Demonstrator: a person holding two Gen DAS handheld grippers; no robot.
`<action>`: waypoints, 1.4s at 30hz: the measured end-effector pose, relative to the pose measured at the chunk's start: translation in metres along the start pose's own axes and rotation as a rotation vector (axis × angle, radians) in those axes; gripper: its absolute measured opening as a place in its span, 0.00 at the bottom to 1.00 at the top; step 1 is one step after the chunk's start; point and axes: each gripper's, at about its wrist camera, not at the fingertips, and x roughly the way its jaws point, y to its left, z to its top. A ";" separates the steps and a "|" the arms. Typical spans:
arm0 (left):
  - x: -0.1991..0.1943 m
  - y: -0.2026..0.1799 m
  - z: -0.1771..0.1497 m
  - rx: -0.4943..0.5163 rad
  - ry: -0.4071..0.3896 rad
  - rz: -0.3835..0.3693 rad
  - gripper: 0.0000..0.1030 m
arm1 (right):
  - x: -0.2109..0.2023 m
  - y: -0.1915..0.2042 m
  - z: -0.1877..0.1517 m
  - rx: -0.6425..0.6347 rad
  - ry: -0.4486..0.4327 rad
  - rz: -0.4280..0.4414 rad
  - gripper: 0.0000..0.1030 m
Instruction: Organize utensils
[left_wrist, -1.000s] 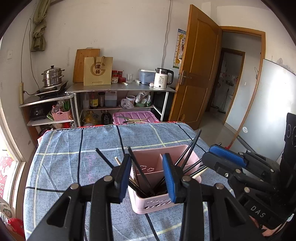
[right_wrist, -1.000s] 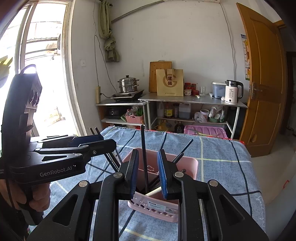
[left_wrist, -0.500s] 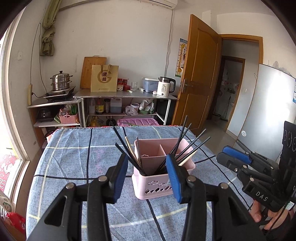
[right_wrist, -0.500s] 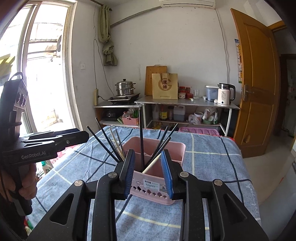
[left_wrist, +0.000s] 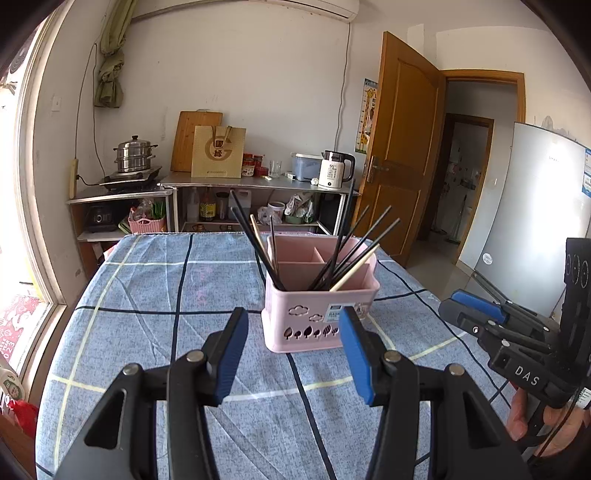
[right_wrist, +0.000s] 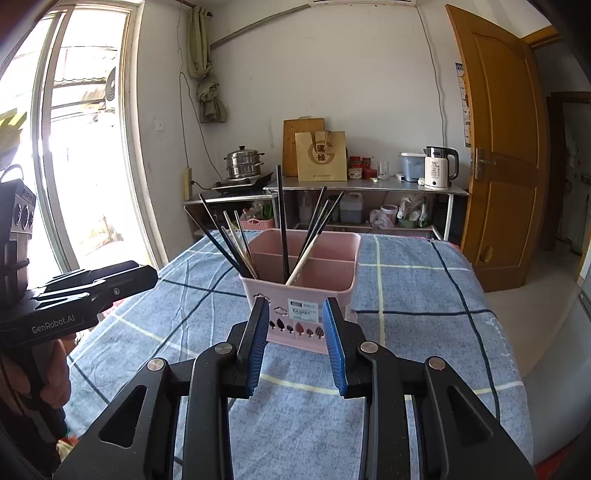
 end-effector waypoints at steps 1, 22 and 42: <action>0.000 -0.001 -0.005 -0.002 0.004 0.004 0.52 | -0.001 0.001 -0.005 -0.003 0.004 -0.005 0.30; -0.002 -0.020 -0.052 0.001 0.034 0.047 0.52 | -0.014 0.007 -0.043 0.004 0.031 -0.033 0.30; 0.000 -0.022 -0.056 0.004 0.047 0.058 0.52 | -0.010 0.009 -0.044 -0.004 0.044 -0.030 0.30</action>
